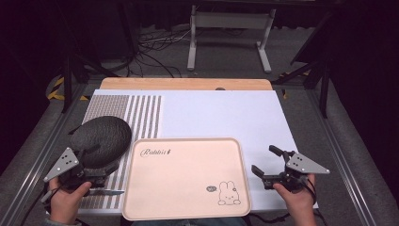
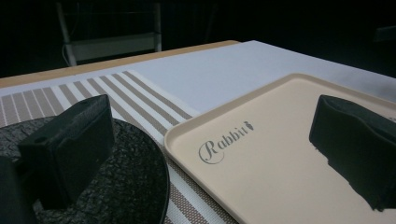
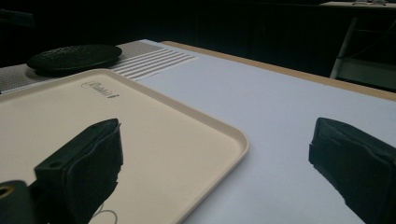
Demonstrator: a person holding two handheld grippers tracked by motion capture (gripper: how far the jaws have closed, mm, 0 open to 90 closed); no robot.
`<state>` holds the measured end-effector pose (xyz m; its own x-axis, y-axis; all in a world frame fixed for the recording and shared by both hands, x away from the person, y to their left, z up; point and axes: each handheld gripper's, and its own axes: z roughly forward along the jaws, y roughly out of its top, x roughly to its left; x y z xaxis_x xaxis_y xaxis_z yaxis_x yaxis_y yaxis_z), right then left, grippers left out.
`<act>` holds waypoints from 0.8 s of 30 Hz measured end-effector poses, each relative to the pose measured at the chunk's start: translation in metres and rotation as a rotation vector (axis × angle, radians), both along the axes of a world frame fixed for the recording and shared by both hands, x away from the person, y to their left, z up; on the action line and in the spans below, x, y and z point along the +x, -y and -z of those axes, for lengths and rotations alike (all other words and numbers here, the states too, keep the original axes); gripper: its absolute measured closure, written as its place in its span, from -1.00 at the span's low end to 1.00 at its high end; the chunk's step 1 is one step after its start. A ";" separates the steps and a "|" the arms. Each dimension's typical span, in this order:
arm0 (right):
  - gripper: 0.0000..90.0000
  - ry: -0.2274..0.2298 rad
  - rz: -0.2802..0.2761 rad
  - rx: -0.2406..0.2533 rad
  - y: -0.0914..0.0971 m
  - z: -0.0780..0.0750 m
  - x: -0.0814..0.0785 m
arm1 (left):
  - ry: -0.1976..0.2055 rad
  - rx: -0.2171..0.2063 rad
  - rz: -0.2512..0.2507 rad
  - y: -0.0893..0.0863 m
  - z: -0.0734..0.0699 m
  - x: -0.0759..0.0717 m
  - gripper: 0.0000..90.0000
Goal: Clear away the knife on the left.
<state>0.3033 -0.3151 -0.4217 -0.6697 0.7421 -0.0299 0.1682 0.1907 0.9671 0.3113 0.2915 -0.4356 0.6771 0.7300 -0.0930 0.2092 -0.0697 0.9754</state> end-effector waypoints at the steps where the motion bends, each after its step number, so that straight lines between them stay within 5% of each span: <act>1: -0.92 0.001 -0.001 -0.001 0.000 0.000 0.000 | -0.004 -0.006 0.002 0.000 0.000 0.000 -0.97; 24: -0.93 0.005 -0.006 0.014 -0.001 0.002 0.002 | -0.015 0.061 0.052 0.000 -0.004 0.001 -0.93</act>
<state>0.3050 -0.3143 -0.4234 -0.6741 0.7383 -0.0233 0.1619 0.1784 0.9705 0.3127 0.2918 -0.4313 0.7130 0.6986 -0.0601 0.2182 -0.1396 0.9659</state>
